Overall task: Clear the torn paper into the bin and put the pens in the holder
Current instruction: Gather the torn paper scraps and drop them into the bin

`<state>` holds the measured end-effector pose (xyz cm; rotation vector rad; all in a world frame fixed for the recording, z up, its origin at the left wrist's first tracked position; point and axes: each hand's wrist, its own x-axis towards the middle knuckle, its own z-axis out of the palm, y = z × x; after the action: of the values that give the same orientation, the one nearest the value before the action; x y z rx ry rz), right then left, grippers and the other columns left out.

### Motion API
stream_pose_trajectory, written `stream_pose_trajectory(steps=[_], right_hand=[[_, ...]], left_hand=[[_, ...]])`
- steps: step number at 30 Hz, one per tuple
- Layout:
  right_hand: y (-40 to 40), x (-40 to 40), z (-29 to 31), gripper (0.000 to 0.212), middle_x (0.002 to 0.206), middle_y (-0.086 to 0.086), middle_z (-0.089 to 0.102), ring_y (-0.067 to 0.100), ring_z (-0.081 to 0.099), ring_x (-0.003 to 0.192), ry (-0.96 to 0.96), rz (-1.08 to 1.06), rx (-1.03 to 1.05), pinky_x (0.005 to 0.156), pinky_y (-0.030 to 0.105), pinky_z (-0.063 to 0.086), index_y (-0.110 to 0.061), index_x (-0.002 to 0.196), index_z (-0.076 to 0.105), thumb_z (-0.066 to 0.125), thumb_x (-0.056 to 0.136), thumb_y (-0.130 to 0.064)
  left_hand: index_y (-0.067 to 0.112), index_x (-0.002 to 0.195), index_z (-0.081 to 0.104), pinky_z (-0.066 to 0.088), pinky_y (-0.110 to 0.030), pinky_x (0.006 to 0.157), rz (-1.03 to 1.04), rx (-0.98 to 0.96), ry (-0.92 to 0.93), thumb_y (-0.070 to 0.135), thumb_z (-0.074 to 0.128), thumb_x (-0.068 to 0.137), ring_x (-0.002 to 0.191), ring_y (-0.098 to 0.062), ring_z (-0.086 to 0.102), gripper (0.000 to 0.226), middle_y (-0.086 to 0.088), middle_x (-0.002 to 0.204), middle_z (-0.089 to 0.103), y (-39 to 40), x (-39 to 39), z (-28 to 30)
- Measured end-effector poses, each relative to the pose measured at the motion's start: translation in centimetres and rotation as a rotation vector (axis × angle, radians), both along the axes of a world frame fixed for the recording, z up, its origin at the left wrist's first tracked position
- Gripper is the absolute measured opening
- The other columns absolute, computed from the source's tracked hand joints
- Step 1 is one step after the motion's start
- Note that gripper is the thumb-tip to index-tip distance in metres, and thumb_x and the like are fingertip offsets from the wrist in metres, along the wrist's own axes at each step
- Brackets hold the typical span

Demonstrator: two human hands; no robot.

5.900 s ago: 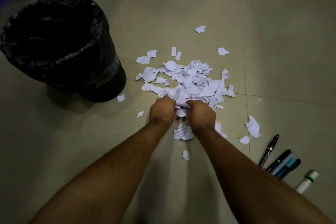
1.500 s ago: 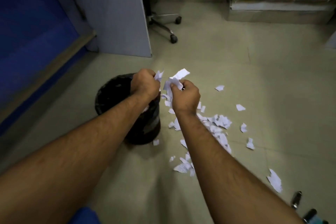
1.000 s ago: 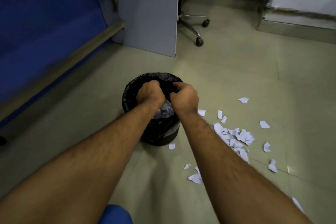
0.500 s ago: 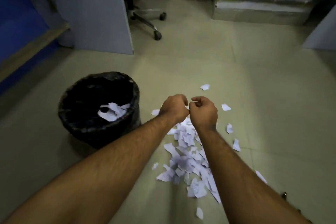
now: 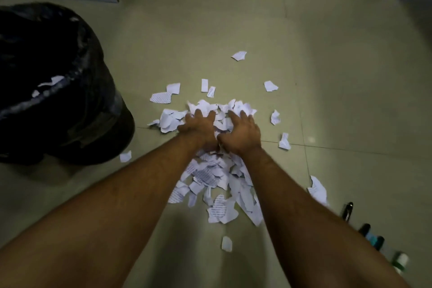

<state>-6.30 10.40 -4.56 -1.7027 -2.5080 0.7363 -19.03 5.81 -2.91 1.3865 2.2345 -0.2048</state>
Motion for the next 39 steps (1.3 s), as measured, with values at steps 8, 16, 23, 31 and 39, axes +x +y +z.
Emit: stream_pose_trajectory(steps=[8, 16, 23, 31, 39], right_hand=[[-3.5, -0.3, -0.4, 0.027, 0.116, 0.004, 0.062, 0.032, 0.055, 0.104, -0.011, -0.014, 0.213, 0.081, 0.037, 0.044, -0.025, 0.107, 0.071, 0.060, 0.082, -0.029], [-4.9, 1.2, -0.4, 0.020, 0.098, 0.008, 0.073, 0.031, 0.066, 0.090, 0.315, -0.309, 0.129, 0.067, 0.027, 0.037, -0.019, 0.102, 0.075, 0.059, 0.090, -0.024], [-5.8, -0.3, 4.7, 0.015, 0.088, 0.008, 0.075, 0.023, 0.066, 0.080, 0.694, -0.485, 0.031, 0.065, 0.021, 0.036, -0.013, 0.095, 0.077, 0.064, 0.090, -0.018], [-6.1, -6.2, 14.0, 0.026, 0.060, 0.005, 0.063, 0.026, 0.062, 0.059, 0.843, -0.484, -0.022, 0.060, 0.035, 0.050, -0.012, 0.065, 0.060, 0.059, 0.087, -0.025], [-9.0, -15.5, 22.6, 0.025, 0.060, 0.005, 0.063, 0.029, 0.064, 0.060, 0.974, -0.364, -0.022, 0.060, 0.042, 0.056, -0.011, 0.067, 0.062, 0.062, 0.083, -0.031]], left_hand=[[0.018, 0.112, 0.065, 0.051, -0.037, 0.086, -0.069, 0.243, 0.130, 0.019, 0.053, 0.093, 0.108, -0.030, 0.062, 0.023, -0.009, 0.118, 0.064, -1.5, 1.7, 0.5], [0.016, 0.096, 0.070, 0.054, -0.033, 0.076, 0.062, 0.429, 0.066, 0.012, 0.063, 0.086, 0.089, -0.029, 0.067, 0.013, -0.010, 0.100, 0.071, -3.8, 1.9, 1.5], [0.013, 0.085, 0.072, 0.045, -0.029, 0.065, 0.297, 0.575, -0.081, 0.003, 0.052, 0.085, 0.084, -0.032, 0.066, 0.023, -0.012, 0.091, 0.073, -3.9, 1.8, 6.9], [0.014, 0.072, 0.068, 0.042, -0.027, 0.059, 0.402, 0.689, -0.119, 0.012, 0.055, 0.088, 0.069, -0.028, 0.059, 0.021, -0.009, 0.076, 0.068, -5.3, -2.6, 16.6], [0.012, 0.068, 0.067, 0.048, -0.027, 0.067, 0.420, 0.807, -0.119, 0.019, 0.065, 0.085, 0.079, -0.031, 0.067, 0.018, -0.012, 0.076, 0.071, -8.8, -11.6, 25.4]])
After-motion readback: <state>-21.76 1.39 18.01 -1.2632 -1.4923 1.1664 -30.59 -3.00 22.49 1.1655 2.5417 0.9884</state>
